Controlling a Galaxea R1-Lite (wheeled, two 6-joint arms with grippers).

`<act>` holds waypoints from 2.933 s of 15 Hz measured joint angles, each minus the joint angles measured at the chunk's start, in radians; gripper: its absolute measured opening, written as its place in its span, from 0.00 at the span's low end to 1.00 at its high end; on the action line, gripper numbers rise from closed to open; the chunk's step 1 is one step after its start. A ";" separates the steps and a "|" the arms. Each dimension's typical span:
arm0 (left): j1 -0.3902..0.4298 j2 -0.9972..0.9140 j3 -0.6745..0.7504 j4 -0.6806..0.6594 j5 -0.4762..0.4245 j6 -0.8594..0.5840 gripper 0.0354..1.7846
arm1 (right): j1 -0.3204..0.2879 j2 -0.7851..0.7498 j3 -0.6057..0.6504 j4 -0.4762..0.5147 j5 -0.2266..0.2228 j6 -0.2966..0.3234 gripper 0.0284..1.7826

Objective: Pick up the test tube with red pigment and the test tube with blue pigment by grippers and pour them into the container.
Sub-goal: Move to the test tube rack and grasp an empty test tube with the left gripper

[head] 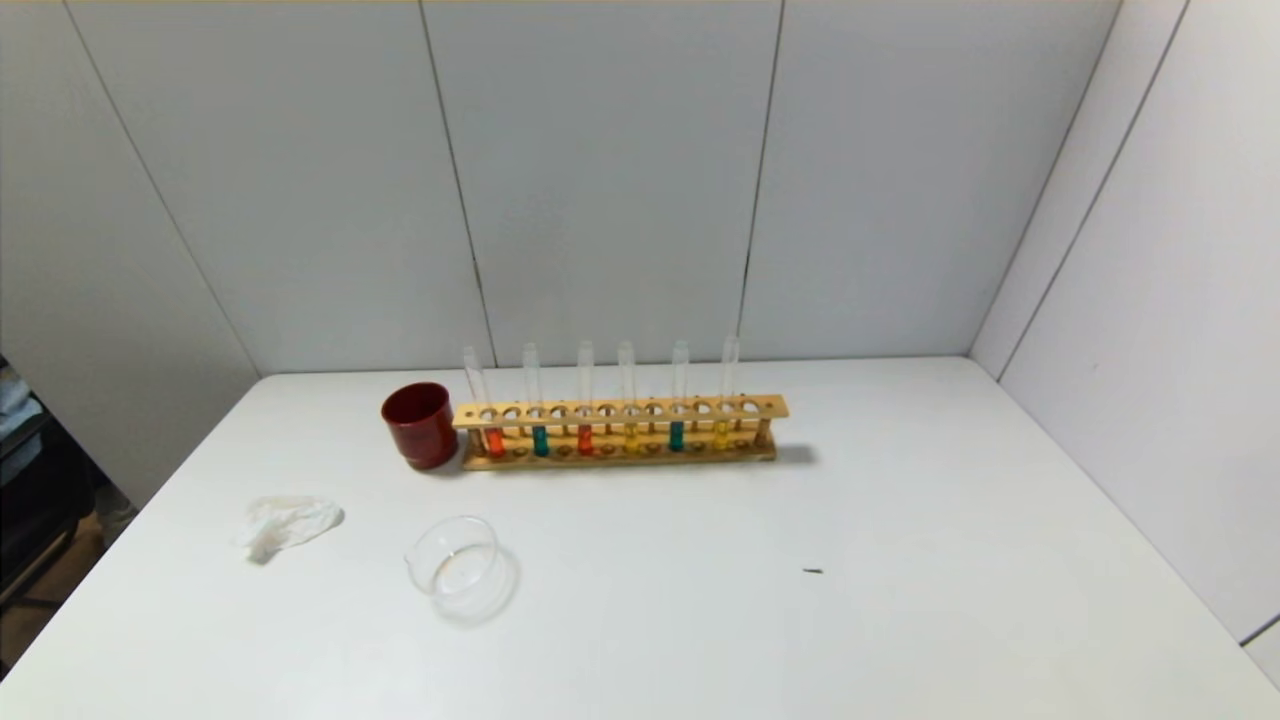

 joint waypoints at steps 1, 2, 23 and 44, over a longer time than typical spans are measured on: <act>0.000 0.000 0.000 0.000 0.000 0.000 0.98 | 0.000 0.000 0.000 0.000 0.000 0.000 0.98; 0.000 0.000 0.000 0.000 0.000 0.000 0.98 | 0.000 0.000 0.000 0.000 0.000 0.001 0.98; 0.000 0.000 -0.087 0.035 -0.066 0.044 0.98 | 0.000 0.000 0.000 0.000 0.000 0.000 0.98; -0.019 1.390 -0.914 -0.216 -0.169 -0.010 0.98 | 0.000 0.000 0.000 0.001 0.000 0.000 0.98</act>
